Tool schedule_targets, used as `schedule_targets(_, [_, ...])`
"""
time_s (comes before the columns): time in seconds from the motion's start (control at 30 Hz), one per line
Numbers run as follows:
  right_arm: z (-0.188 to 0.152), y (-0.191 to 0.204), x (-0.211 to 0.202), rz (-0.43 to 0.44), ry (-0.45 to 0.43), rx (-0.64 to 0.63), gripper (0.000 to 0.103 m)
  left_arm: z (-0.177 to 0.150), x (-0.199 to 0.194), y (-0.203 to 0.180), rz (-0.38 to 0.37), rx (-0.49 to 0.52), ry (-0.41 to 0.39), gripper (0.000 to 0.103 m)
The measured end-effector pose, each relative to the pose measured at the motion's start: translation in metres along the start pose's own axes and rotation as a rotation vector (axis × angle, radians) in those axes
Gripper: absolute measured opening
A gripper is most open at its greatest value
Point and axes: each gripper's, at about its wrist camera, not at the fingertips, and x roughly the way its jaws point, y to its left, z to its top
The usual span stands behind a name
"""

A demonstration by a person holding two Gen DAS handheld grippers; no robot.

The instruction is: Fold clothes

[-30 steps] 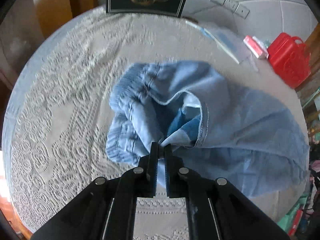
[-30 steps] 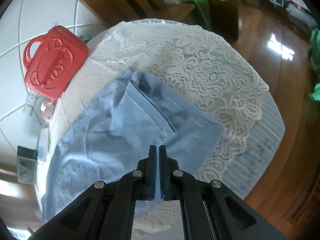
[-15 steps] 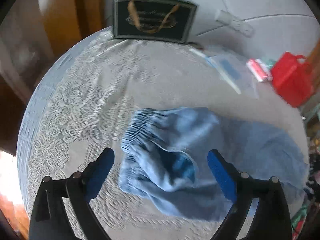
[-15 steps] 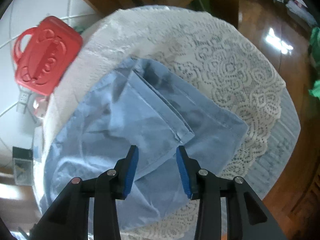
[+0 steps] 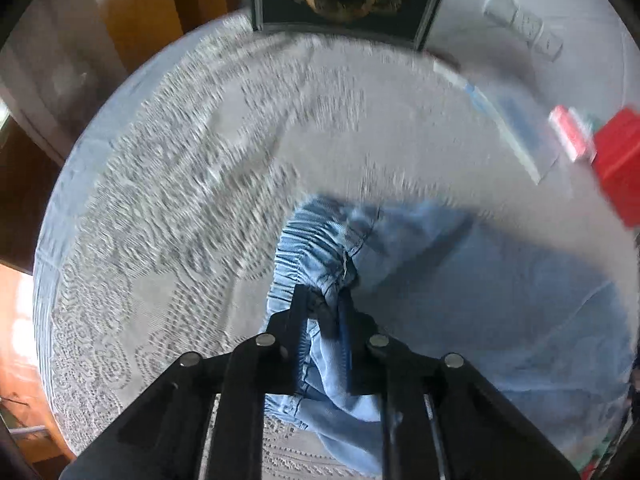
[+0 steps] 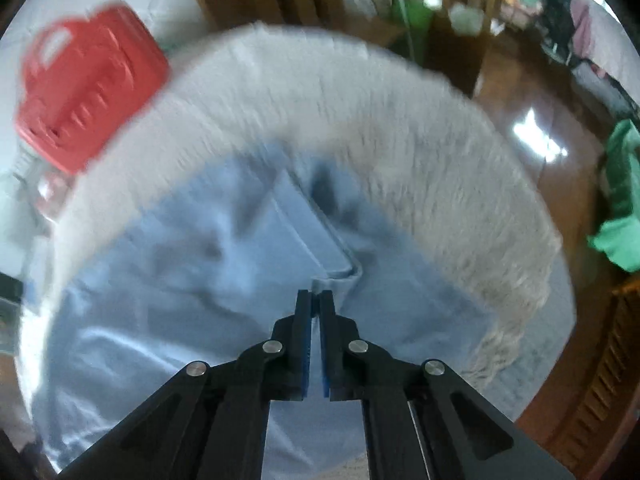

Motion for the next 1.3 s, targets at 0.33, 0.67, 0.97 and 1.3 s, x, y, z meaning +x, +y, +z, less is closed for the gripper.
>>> schedule_targets(0.33, [-0.021, -0.069, -0.076, 0.012, -0.088, 0.103, 0.001, -0.023, -0.012, 0.015, -0.021, 0.035, 0.022, 0.014])
schedule_targets(0.67, [-0.017, -0.030, 0.021, 0.059, 0.063, 0.142, 0.020, -0.013, 0.003, 0.010, -0.001, 0.033, 0.038, 0.014])
schedule_targets(0.97, [0.002, 0.012, 0.072, -0.138, 0.110, 0.046, 0.003, -0.003, -0.003, 0.007, 0.003, 0.033, 0.022, 0.014])
schedule_targets(1.3, [0.015, -0.002, -0.071, 0.070, -0.174, 0.056, 0.004, 0.010, -0.048, 0.024, -0.085, -0.001, -0.059, 0.014])
